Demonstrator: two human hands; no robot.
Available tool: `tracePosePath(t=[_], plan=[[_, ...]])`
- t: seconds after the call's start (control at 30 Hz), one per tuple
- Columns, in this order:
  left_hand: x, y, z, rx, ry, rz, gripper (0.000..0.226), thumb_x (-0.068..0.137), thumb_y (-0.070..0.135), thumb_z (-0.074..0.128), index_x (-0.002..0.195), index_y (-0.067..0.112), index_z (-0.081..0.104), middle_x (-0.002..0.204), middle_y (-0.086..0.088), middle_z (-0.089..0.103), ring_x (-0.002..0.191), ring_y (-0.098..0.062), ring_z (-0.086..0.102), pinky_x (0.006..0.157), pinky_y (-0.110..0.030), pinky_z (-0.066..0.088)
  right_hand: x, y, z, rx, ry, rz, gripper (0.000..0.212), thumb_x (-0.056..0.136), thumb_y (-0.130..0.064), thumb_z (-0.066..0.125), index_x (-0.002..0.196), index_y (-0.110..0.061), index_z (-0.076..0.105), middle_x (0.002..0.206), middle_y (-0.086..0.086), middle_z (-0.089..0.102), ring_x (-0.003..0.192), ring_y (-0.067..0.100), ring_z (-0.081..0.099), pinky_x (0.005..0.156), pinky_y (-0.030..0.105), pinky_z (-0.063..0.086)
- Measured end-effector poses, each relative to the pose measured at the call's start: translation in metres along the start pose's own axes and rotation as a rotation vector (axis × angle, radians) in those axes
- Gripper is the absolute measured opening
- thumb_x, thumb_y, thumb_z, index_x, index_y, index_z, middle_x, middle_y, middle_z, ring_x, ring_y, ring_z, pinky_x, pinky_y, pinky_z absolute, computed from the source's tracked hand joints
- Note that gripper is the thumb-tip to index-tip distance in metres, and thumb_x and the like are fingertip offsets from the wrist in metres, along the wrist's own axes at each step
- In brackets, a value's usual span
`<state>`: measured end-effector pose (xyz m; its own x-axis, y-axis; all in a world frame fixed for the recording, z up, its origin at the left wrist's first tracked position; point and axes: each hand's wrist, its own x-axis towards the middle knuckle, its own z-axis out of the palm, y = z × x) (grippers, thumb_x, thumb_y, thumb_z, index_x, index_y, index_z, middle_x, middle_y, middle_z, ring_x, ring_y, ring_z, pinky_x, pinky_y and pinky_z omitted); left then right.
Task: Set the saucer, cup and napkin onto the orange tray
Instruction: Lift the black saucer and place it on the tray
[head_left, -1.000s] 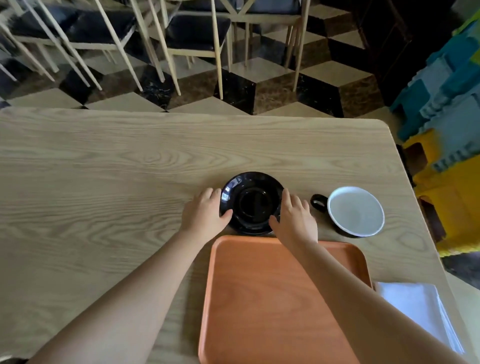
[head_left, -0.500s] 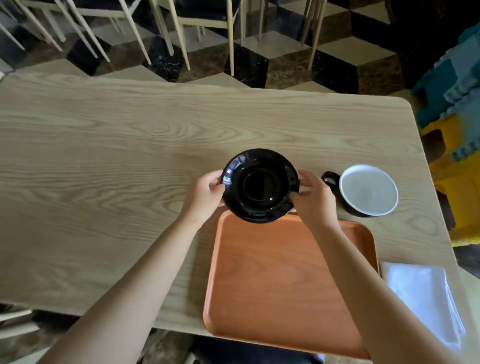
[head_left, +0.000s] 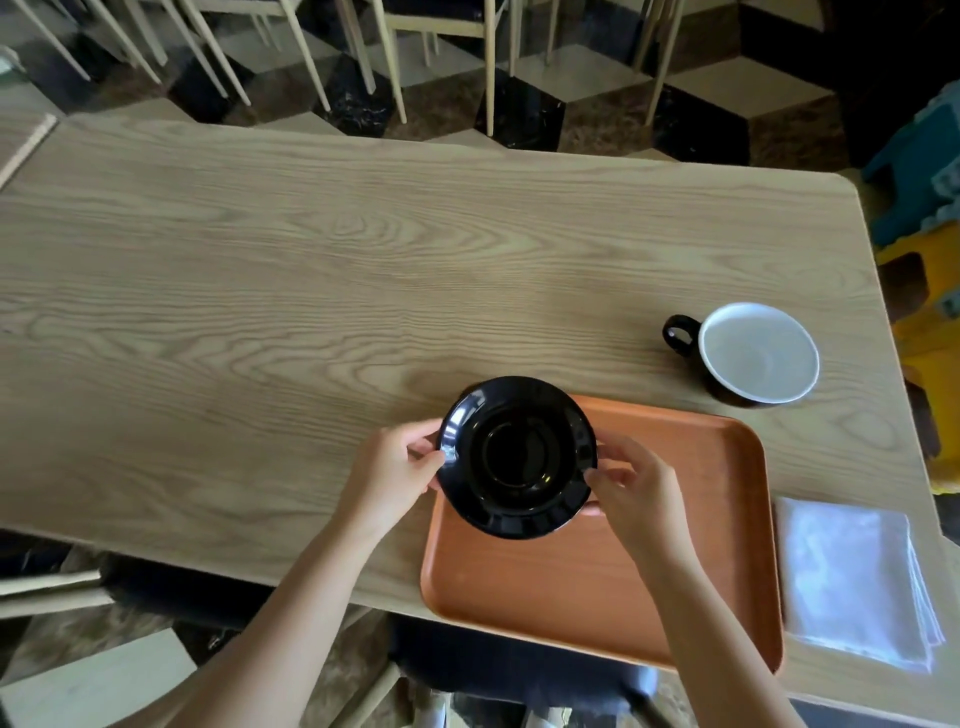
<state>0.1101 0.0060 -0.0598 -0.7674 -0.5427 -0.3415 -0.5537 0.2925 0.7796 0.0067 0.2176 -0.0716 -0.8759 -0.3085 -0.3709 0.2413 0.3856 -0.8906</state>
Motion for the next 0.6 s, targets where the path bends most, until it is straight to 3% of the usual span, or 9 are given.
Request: tracePosePath(t=[0.07, 0.2, 0.33, 0.47, 0.6], plan=[[0.0, 0.001, 0.001, 0.091, 0.006, 0.01, 0.04, 0.08, 0.005, 0.063, 0.116, 0.024, 0.064, 0.07, 0.002, 0.072, 0.052, -0.011, 0.066, 0.063, -0.034, 0.057, -0.001, 0.002, 0.001, 0.003, 0.003, 0.005, 0.045, 0.077, 0.009, 0.054, 0.102, -0.026, 0.067, 0.085, -0.004, 0.068, 0.065, 0.011, 0.067, 0.051, 0.029, 0.059], [0.003, 0.004, -0.001, 0.188, -0.01, 0.005, 0.038, 0.079, 0.01, 0.065, 0.113, 0.027, 0.065, 0.061, 0.006, 0.072, 0.05, -0.004, 0.065, 0.065, -0.026, 0.053, -0.001, 0.007, -0.001, 0.007, 0.006, 0.017, 0.044, 0.078, 0.009, 0.055, 0.104, -0.025, 0.066, 0.085, -0.003, 0.068, 0.065, 0.013, 0.069, 0.053, 0.033, 0.059], [0.008, 0.003, -0.002, 0.13, -0.028, -0.038, 0.038, 0.079, 0.008, 0.066, 0.114, 0.02, 0.065, 0.069, 0.005, 0.072, 0.059, -0.01, 0.069, 0.068, -0.033, 0.057, 0.003, 0.005, 0.0, 0.021, -0.01, 0.024, 0.044, 0.078, 0.009, 0.054, 0.103, -0.025, 0.065, 0.085, 0.002, 0.066, 0.07, 0.018, 0.069, 0.054, 0.034, 0.06], [0.011, -0.002, -0.003, -0.028, -0.04, -0.11, 0.041, 0.079, 0.003, 0.066, 0.118, 0.014, 0.062, 0.07, 0.005, 0.068, 0.053, -0.004, 0.065, 0.053, -0.014, 0.053, 0.005, 0.003, 0.001, 0.007, -0.013, 0.011, 0.043, 0.078, 0.009, 0.053, 0.104, -0.024, 0.064, 0.085, 0.003, 0.063, 0.077, 0.023, 0.066, 0.054, 0.033, 0.06], [0.014, -0.005, -0.005, -0.068, -0.088, -0.125, 0.042, 0.079, 0.004, 0.065, 0.12, 0.015, 0.061, 0.061, 0.011, 0.069, 0.054, 0.0, 0.065, 0.053, -0.012, 0.051, 0.005, -0.001, -0.001, -0.028, -0.029, -0.006, 0.043, 0.079, 0.007, 0.054, 0.099, -0.03, 0.062, 0.085, 0.003, 0.063, 0.076, 0.021, 0.066, 0.054, 0.024, 0.058]])
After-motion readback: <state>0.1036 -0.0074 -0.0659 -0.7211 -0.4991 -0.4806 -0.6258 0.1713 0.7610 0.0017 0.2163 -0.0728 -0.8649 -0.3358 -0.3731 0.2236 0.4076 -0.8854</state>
